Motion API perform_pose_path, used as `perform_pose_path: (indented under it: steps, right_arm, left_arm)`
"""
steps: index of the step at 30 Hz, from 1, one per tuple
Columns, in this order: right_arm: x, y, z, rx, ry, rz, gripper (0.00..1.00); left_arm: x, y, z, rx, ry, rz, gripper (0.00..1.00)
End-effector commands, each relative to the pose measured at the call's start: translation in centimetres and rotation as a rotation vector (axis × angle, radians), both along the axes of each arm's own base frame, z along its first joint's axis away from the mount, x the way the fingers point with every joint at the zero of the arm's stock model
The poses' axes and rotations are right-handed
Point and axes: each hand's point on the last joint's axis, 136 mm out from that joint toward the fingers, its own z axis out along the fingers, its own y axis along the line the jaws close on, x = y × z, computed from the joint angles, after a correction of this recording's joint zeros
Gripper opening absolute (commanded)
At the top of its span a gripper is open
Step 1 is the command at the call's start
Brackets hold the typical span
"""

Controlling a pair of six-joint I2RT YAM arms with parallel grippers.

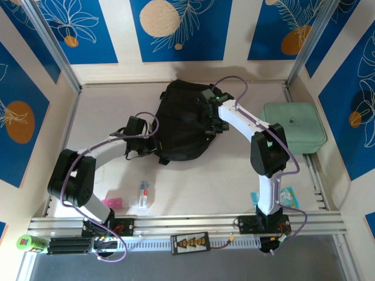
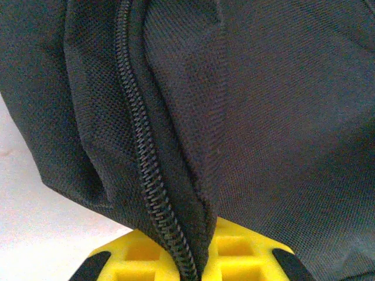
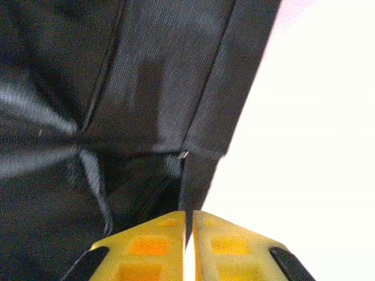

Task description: Pack books, pencil case, and school supplies into a backpack

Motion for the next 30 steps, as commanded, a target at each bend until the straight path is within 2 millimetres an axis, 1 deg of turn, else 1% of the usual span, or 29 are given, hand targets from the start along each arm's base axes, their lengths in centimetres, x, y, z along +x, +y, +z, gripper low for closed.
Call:
perform_pose_path:
  steps: [1,2,5,7,10,12,15,18,22,26,30]
  right_arm:
    - [0.8,-0.2,1.4,-0.034,-0.061,0.024,0.06]
    - [0.8,0.4,1.7,-0.019,-0.078,0.041,0.00]
    - [0.5,1.8,2.2,0.045,-0.096,0.070,0.00]
    - [-0.1,2.5,2.5,0.090,-0.104,0.068,0.00]
    - [-1.4,3.4,3.1,0.194,-0.111,0.060,0.07]
    - [-2.5,4.2,3.3,0.277,-0.108,0.066,0.16]
    - [-3.9,4.9,2.8,0.344,-0.076,0.060,0.31]
    - [-4.3,4.8,1.7,0.337,-0.050,0.054,0.34]
    - [-3.5,4.8,0.7,0.273,-0.045,0.078,0.34]
    - [-1.9,3.4,-0.3,0.120,-0.064,0.064,0.33]
    - [-1.1,3.4,-1.0,0.088,-0.073,0.073,0.33]
  left_arm:
    - [-1.8,0.3,-0.9,0.015,0.073,-0.042,0.00]
    - [-1.8,0.3,-0.8,0.012,0.073,-0.044,0.00]
    - [-1.7,0.2,-0.7,0.009,0.072,-0.046,0.00]
    - [-1.7,0.2,-0.7,0.009,0.070,-0.045,0.00]
    - [-1.7,0.2,-0.6,0.009,0.070,-0.040,0.00]
    - [-1.9,0.2,-0.8,0.009,0.076,-0.042,0.00]
    - [-1.9,0.1,-0.9,0.008,0.079,-0.044,0.00]
    - [-2.0,-0.1,-0.9,0.005,0.082,-0.050,0.00]
    - [-2.2,-0.4,-0.8,0.006,0.082,-0.060,0.00]
    - [-2.2,-0.3,-0.9,0.013,0.085,-0.060,0.00]
    - [-2.1,-0.4,-0.8,0.012,0.084,-0.061,0.00]
